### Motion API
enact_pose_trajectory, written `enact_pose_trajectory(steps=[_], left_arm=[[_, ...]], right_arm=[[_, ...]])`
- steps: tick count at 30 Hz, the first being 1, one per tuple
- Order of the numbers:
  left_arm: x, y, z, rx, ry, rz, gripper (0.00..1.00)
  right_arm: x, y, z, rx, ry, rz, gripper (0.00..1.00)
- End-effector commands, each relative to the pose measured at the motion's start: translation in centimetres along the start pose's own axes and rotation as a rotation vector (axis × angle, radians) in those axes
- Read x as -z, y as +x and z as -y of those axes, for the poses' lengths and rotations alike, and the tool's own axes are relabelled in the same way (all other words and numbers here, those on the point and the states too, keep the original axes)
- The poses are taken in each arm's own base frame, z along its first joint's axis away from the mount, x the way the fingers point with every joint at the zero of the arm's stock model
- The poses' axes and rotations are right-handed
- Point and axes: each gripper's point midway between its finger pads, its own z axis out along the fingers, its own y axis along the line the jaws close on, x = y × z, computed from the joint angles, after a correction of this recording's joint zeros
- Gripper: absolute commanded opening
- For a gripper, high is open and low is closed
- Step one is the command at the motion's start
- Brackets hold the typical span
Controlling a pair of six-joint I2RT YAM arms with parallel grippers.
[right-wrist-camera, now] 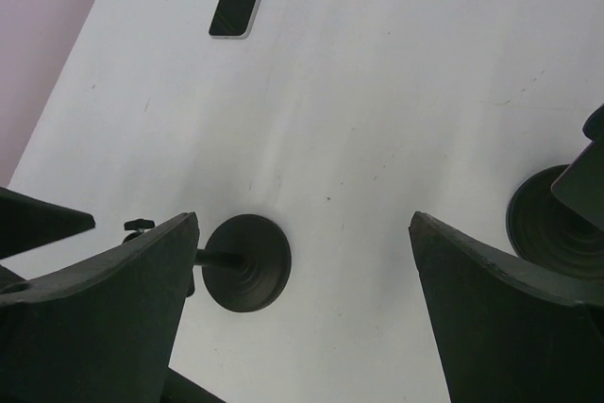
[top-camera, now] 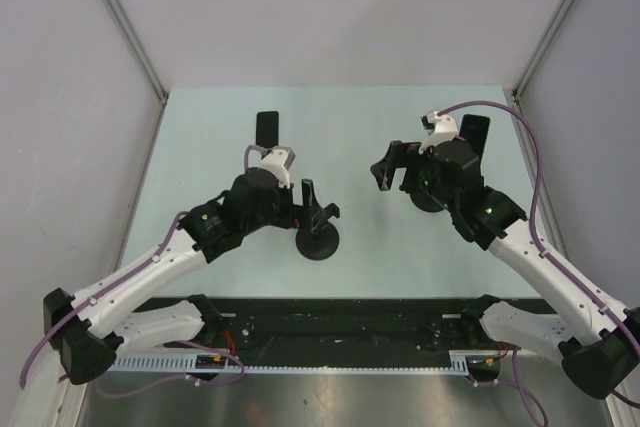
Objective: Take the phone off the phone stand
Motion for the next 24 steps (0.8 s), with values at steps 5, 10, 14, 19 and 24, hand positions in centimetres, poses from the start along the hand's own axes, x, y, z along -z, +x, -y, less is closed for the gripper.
enact_pose_trajectory(steps=[5,10,14,19,24], left_arm=[[-1.1,3.5,-2.3,-0.037,-0.154,-0.067,1.0],[-1.1,4.1,-3.2,-0.069,-0.19,-0.086,0.91],[-0.4,3.5,-3.9,-0.095,-0.231,-0.07,0.69],[-0.5,3.6,-4.2,-0.104,-0.246,-0.082,0.55],[-0.4,2.5,-4.3,-0.122,-0.264,-0.052,0.25]], right_arm=[[-0.4,-1.0,-0.6,-0.038,-0.02,0.038,0.99],[-0.4,-0.9,-0.6,-0.045,-0.021,0.038,0.99],[-0.3,-0.9,-0.5,-0.043,-0.015,0.037,0.99],[-0.4,-0.9,-0.7,-0.047,-0.025,0.038,0.98],[-0.3,-0.9,-0.7,-0.05,-0.023,0.035,0.98]])
